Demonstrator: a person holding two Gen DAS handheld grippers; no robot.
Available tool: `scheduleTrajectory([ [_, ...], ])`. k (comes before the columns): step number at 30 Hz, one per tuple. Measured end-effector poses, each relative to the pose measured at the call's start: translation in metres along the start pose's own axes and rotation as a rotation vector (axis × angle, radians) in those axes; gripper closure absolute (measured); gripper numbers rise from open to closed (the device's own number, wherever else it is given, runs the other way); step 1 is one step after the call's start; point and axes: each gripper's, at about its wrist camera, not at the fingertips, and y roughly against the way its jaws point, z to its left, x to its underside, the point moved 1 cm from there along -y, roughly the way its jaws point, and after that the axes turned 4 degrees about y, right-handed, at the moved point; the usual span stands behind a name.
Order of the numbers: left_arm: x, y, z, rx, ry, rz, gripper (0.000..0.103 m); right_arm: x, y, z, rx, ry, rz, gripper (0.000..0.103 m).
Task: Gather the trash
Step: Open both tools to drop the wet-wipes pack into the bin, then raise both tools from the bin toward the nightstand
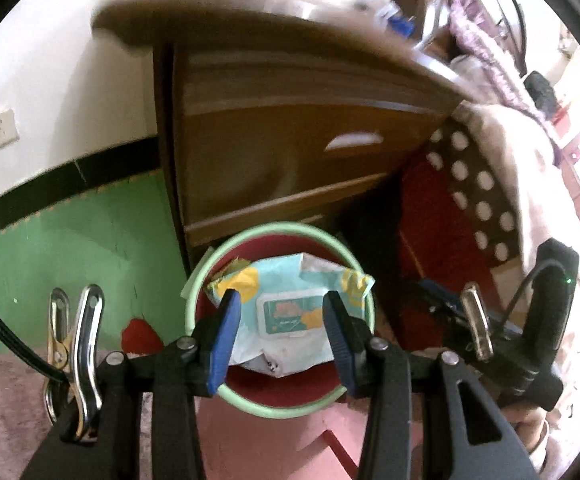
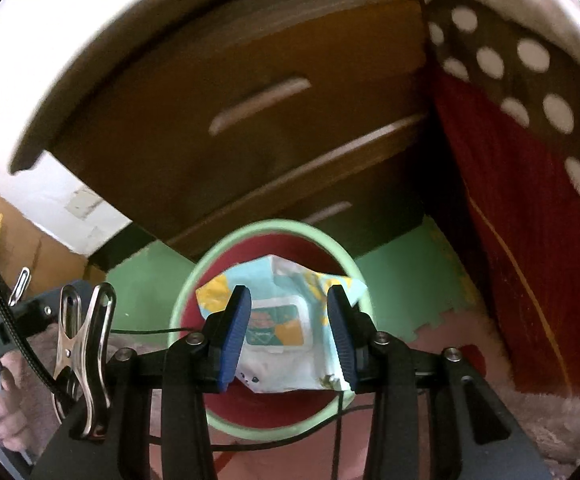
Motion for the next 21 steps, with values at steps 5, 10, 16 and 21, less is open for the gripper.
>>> scheduleTrajectory([
  [5,-0.005,0.038,-0.010,0.019,-0.025,-0.079,0.058,-0.006,0.026,0.011,-0.016,0.034,-0.059,0.062],
  [10,-0.008,0.069,-0.014,0.038,-0.033,-0.133,0.058,-0.009,0.047,0.022,-0.033,0.060,-0.096,0.062],
  [16,-0.008,0.097,-0.019,0.036,-0.054,-0.180,0.058,-0.013,0.072,0.032,-0.043,0.092,-0.144,0.062],
  [21,-0.005,0.118,-0.025,0.044,-0.069,-0.215,0.058,-0.013,0.090,0.039,-0.053,0.112,-0.176,0.062],
])
